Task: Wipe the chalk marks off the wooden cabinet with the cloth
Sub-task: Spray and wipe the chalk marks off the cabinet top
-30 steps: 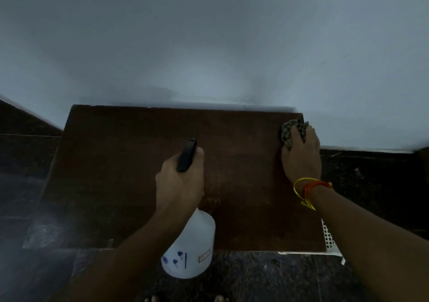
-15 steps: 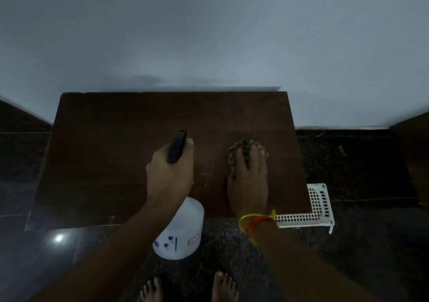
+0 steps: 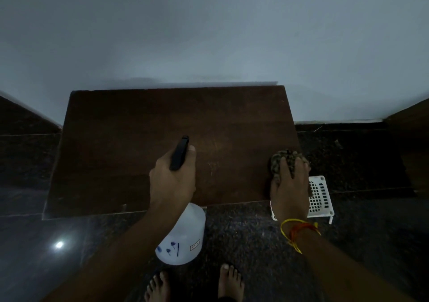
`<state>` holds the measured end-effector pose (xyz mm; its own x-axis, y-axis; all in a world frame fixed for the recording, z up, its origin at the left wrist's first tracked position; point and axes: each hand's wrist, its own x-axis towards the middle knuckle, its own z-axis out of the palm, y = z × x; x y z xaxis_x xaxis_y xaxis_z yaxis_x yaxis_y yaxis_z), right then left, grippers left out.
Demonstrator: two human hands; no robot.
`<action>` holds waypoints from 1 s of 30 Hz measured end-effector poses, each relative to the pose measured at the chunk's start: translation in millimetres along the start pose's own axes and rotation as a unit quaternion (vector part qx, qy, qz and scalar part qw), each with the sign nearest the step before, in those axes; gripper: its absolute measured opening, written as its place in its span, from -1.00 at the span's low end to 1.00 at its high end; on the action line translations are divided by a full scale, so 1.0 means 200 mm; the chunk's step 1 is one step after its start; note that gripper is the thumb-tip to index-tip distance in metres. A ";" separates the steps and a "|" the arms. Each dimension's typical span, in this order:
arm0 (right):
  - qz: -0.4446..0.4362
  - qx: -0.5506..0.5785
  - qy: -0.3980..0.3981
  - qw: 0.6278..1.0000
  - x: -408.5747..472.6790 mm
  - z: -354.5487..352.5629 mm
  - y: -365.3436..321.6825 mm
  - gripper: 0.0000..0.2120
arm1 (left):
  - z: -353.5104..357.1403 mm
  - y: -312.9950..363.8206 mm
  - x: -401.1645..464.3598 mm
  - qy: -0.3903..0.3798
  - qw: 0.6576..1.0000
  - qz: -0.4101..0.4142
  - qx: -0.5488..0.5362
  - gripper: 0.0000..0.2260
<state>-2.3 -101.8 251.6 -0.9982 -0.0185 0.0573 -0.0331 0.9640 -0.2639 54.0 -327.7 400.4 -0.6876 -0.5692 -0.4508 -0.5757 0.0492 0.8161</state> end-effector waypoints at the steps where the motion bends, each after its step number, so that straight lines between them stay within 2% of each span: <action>1: 0.011 0.005 0.002 1.000 -0.02 0.01 -0.02 -0.50 | -0.01 -0.01 0.00 0.001 1.000 0.001 -0.002 -0.74; 8: -0.042 0.004 -0.010 0.999 -0.18 0.07 -0.30 -0.45 | -0.17 -0.12 0.02 0.007 1.000 -0.008 -0.016 -0.79; 13: -0.130 -0.012 -0.055 0.990 -0.19 0.10 -0.52 -0.36 | -0.28 -0.18 0.06 0.020 0.999 -0.012 -0.033 -0.77; 18: -0.098 0.007 -0.053 0.994 -0.11 0.15 -0.71 -0.38 | -0.40 -0.23 0.10 0.036 0.998 -0.006 -0.054 -0.80; 23: -0.157 -0.012 -0.087 0.984 -0.34 0.14 -0.74 -0.36 | -0.51 -0.27 0.12 0.047 0.997 -0.009 -0.067 -0.79; 30: -0.132 0.005 -0.072 0.989 -0.32 0.22 -1.00 -0.40 | -0.65 -0.32 0.18 0.065 0.995 0.004 -0.079 -0.77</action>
<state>65.2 -304.2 258.6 -0.9518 -0.3066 -0.0119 -0.2923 0.9179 -0.2683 123.2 -459.1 379.4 -0.6225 -0.6715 -0.4020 -0.4873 -0.0694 0.8705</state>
